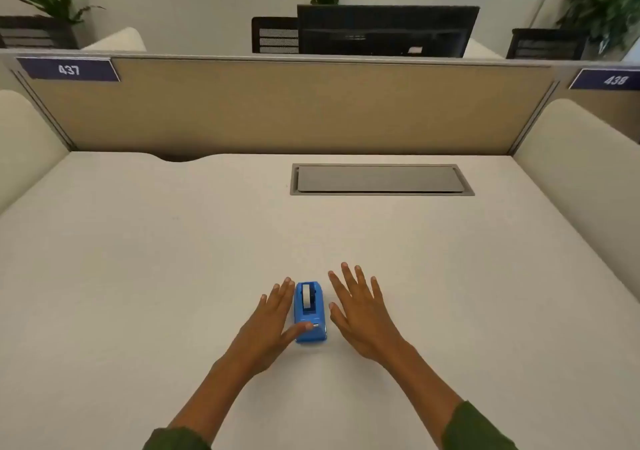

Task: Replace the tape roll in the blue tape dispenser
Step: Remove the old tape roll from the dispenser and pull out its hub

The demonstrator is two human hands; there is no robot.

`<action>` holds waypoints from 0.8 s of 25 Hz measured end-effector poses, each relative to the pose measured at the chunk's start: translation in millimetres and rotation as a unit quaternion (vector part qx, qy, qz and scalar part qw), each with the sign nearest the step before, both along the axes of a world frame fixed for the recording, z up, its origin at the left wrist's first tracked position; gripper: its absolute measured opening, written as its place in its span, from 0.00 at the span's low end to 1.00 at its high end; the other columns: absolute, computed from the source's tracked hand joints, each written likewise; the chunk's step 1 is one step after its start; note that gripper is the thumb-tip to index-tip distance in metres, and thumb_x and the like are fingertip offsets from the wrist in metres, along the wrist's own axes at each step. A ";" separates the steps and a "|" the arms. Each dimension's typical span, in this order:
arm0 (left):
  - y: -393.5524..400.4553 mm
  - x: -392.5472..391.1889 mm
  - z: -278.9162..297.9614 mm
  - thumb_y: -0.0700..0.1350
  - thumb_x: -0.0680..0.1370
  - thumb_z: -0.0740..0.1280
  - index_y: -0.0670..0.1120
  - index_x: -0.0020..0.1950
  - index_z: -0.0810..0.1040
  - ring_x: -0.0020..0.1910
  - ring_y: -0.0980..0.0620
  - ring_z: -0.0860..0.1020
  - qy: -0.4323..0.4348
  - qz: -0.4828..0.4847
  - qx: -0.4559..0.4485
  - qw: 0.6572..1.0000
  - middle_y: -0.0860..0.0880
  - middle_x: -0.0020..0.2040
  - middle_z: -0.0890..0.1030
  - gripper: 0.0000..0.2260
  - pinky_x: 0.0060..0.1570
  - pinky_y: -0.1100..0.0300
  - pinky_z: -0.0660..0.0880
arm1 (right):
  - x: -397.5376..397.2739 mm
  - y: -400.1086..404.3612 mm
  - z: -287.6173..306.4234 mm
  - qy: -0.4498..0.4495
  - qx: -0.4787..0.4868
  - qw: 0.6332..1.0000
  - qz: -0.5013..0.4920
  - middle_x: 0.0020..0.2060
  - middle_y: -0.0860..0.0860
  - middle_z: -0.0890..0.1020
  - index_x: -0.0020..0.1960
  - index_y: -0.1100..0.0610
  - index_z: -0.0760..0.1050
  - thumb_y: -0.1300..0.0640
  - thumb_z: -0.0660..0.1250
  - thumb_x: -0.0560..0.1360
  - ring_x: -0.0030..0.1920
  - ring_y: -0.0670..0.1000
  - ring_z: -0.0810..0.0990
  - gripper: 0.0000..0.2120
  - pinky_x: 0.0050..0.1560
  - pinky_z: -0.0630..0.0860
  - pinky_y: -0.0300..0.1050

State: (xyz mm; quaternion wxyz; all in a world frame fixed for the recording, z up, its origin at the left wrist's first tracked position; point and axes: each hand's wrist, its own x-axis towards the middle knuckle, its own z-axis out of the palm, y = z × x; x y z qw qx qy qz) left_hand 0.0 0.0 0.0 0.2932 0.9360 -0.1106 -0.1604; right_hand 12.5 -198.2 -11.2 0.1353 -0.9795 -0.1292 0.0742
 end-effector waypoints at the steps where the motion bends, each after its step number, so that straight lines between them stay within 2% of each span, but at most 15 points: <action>1: -1.5 -3.2 -0.5 0.62 0.75 0.57 0.51 0.72 0.34 0.75 0.55 0.41 0.006 -0.013 -0.009 1.000 0.54 0.76 0.39 0.39 0.72 0.57 0.43 | -5.6 2.0 -1.9 0.014 0.008 1.000 0.007 0.76 0.52 0.36 0.74 0.50 0.33 0.33 0.20 0.62 0.75 0.54 0.34 0.43 0.71 0.31 0.51; 4: -4.4 -8.2 -7.4 0.60 0.73 0.63 0.52 0.73 0.36 0.75 0.55 0.45 0.005 -0.006 -0.040 0.999 0.56 0.76 0.42 0.42 0.72 0.59 0.45 | -18.8 6.3 -16.7 0.022 0.010 1.000 0.011 0.76 0.53 0.36 0.74 0.52 0.33 0.34 0.23 0.63 0.75 0.54 0.34 0.42 0.70 0.30 0.48; 8: -15.2 -11.2 -12.2 0.54 0.73 0.67 0.51 0.74 0.41 0.75 0.52 0.54 -0.004 0.036 -0.115 0.993 0.52 0.77 0.52 0.41 0.72 0.58 0.49 | -25.7 10.6 -20.3 0.012 -0.022 0.999 0.024 0.75 0.54 0.36 0.74 0.53 0.34 0.35 0.22 0.67 0.75 0.57 0.35 0.39 0.71 0.29 0.51; 10: -20.7 -14.4 -13.1 0.52 0.73 0.68 0.50 0.74 0.44 0.73 0.51 0.60 -0.004 0.065 -0.144 0.987 0.50 0.76 0.58 0.39 0.73 0.54 0.54 | -29.1 10.2 -23.7 -0.001 -0.045 0.999 0.014 0.75 0.54 0.35 0.74 0.53 0.35 0.40 0.35 0.77 0.75 0.57 0.35 0.30 0.69 0.25 0.50; 12: -24.1 -16.6 -13.4 0.52 0.73 0.68 0.50 0.74 0.47 0.72 0.50 0.63 -0.005 0.091 -0.158 0.983 0.50 0.75 0.61 0.38 0.72 0.50 0.58 | -31.7 11.0 -27.6 -0.014 -0.043 0.999 0.003 0.76 0.54 0.38 0.75 0.54 0.37 0.45 0.45 0.80 0.75 0.57 0.35 0.29 0.67 0.22 0.48; 15: -23.4 -14.4 -14.5 0.50 0.72 0.70 0.49 0.74 0.49 0.73 0.49 0.62 0.002 0.109 -0.167 0.980 0.49 0.75 0.60 0.39 0.71 0.52 0.57 | -32.2 11.3 -29.9 -0.025 -0.033 0.999 0.002 0.76 0.54 0.39 0.75 0.54 0.38 0.47 0.47 0.81 0.75 0.56 0.35 0.29 0.71 0.26 0.50; 17: -21.0 -10.9 -15.0 0.49 0.71 0.72 0.48 0.74 0.49 0.73 0.49 0.61 0.007 0.108 -0.169 0.980 0.49 0.76 0.58 0.40 0.69 0.57 0.58 | -30.4 10.4 -28.3 -0.017 0.016 1.000 -0.002 0.77 0.54 0.42 0.75 0.54 0.41 0.48 0.50 0.81 0.76 0.55 0.38 0.28 0.73 0.32 0.50; 20: -15.8 -4.7 -14.1 0.48 0.68 0.74 0.50 0.74 0.51 0.72 0.50 0.63 0.019 0.107 -0.175 0.979 0.50 0.74 0.61 0.42 0.68 0.58 0.60 | -24.7 12.1 -16.1 -0.014 0.233 0.970 -0.070 0.76 0.51 0.56 0.74 0.52 0.53 0.54 0.58 0.80 0.77 0.51 0.48 0.26 0.75 0.42 0.47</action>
